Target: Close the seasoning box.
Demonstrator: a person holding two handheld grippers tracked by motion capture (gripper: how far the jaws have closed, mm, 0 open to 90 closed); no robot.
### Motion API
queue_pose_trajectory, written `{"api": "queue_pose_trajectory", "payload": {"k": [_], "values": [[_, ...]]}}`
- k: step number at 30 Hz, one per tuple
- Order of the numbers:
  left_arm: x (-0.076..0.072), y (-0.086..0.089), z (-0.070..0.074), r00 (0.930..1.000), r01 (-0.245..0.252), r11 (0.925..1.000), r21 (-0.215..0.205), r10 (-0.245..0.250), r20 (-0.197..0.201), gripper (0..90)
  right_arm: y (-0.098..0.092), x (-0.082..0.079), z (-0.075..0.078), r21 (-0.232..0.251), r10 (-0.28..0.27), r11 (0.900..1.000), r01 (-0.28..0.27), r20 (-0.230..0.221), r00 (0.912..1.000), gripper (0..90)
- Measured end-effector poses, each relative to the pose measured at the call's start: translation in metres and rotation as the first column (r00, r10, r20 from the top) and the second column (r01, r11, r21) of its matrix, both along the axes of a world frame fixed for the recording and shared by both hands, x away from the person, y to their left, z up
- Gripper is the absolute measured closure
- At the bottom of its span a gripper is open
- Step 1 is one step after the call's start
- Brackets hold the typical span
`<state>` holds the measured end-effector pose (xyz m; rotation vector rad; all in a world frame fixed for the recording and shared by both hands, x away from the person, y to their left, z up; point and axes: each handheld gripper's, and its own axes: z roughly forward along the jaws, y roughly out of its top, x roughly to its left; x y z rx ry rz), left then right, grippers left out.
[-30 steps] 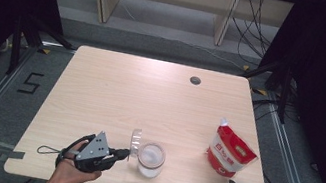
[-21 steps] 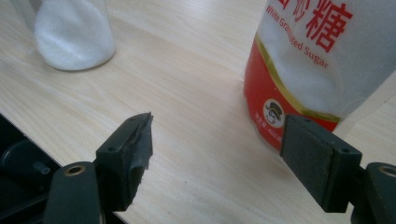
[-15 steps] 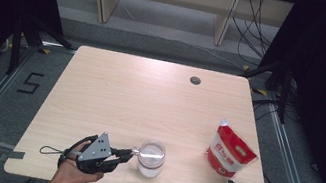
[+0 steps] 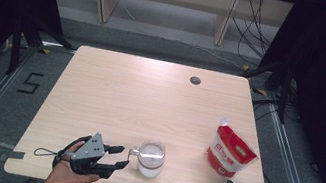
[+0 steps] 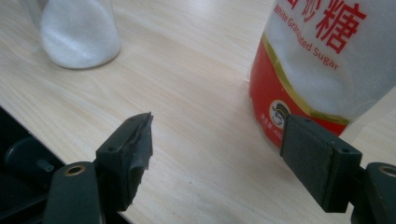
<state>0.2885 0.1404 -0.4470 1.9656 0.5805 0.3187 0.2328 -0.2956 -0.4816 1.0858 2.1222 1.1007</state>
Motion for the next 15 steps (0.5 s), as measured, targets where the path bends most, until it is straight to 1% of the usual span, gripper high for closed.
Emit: {"api": "queue_pose_trajectory", "payload": {"k": [1, 2, 3, 4, 5, 6, 7, 8, 9, 10, 11, 12, 14, 15], "values": [[-0.001, 0.001, -0.001, 0.9997, -0.019, 0.9998, 0.000, 0.019, -0.014, 47.1, 0.000, 0.000, 0.000, 0.002, -0.004, 1.000, 0.004, -0.002, 1.0000, 26.3], [-0.002, 0.001, -0.003, 0.9996, -0.021, 0.9998, -0.005, 0.021, -0.018, 45.2, 0.000, 0.000, 0.000, 0.002, -0.002, 1.000, 0.002, -0.001, 1.0000, 26.4], [-0.003, 0.001, -0.004, 0.9992, -0.030, 0.9995, -0.001, 0.030, -0.027, 43.5, 0.000, 0.000, 0.000, 0.002, -0.002, 1.000, 0.002, -0.001, 1.0000, 26.3], [-0.003, 0.001, -0.004, 0.9992, -0.030, 0.9995, -0.001, 0.030, -0.027, 41.7, 0.000, 0.000, 0.000, 0.002, -0.002, 1.000, 0.002, -0.001, 1.0000, 26.3], [-0.001, 0.002, -0.004, 0.9998, -0.014, 0.9999, 0.007, 0.014, -0.015, 39.9, 0.001, 0.001, -0.001, 0.003, 0.007, 1.000, -0.007, 0.007, 1.0000, 26.3], [-0.003, 0.003, -0.006, 0.9986, -0.032, 0.9995, 0.006, 0.032, -0.042, 39.1, 0.002, 0.000, -0.001, 0.018, 0.004, 1.000, -0.004, -0.014, 0.9999, 26.4], [-0.003, 0.003, -0.007, 0.9985, -0.033, 0.9994, 0.011, 0.034, -0.042, 38.6, 0.001, 0.001, -0.001, 0.001, 0.011, 1.000, -0.011, -0.010, 0.9999, 26.3], [-0.003, 0.004, -0.008, 0.9985, -0.035, 0.9993, 0.016, 0.035, -0.042, 37.3, 0.001, 0.001, -0.001, 0.006, 0.011, 1.000, -0.010, -0.007, 0.9999, 26.3], [-0.002, 0.005, -0.009, 0.9995, -0.016, 0.9997, 0.021, 0.017, -0.027, 36.0, 0.001, 0.001, -0.001, 0.006, 0.011, 1.000, -0.011, -0.007, 0.9999, 26.3], [-0.003, 0.005, -0.010, 0.9991, -0.025, 0.9996, 0.015, 0.026, -0.034, 35.5, 0.001, 0.001, -0.001, 0.000, 0.012, 1.000, -0.012, 0.002, 0.9999, 26.4], [-0.004, 0.005, -0.011, 0.9981, -0.035, 0.9993, 0.008, 0.036, -0.050, 35.4, 0.000, 0.002, -0.001, -0.012, 0.020, 1.000, -0.019, 0.024, 0.9995, 26.3], [-0.003, 0.007, -0.011, 0.9987, -0.033, 0.9992, 0.022, 0.034, -0.038, 34.9, 0.000, 0.003, -0.002, -0.019, 0.020, 1.000, -0.019, 0.031, 0.9993, 26.3], [-0.004, 0.007, -0.012, 0.9975, -0.046, 0.9989, 0.010, 0.047, -0.053, 33.8, 0.000, 0.003, -0.001, -0.024, 0.017, 1.000, -0.016, 0.030, 0.9994, 26.3], [-0.003, 0.008, -0.013, 0.9977, -0.046, 0.9989, 0.008, 0.046, -0.050, 33.1, 0.001, 0.002, -0.002, -0.007, 0.006, 1.000, -0.006, 0.015, 0.9999, 26.3]]}}
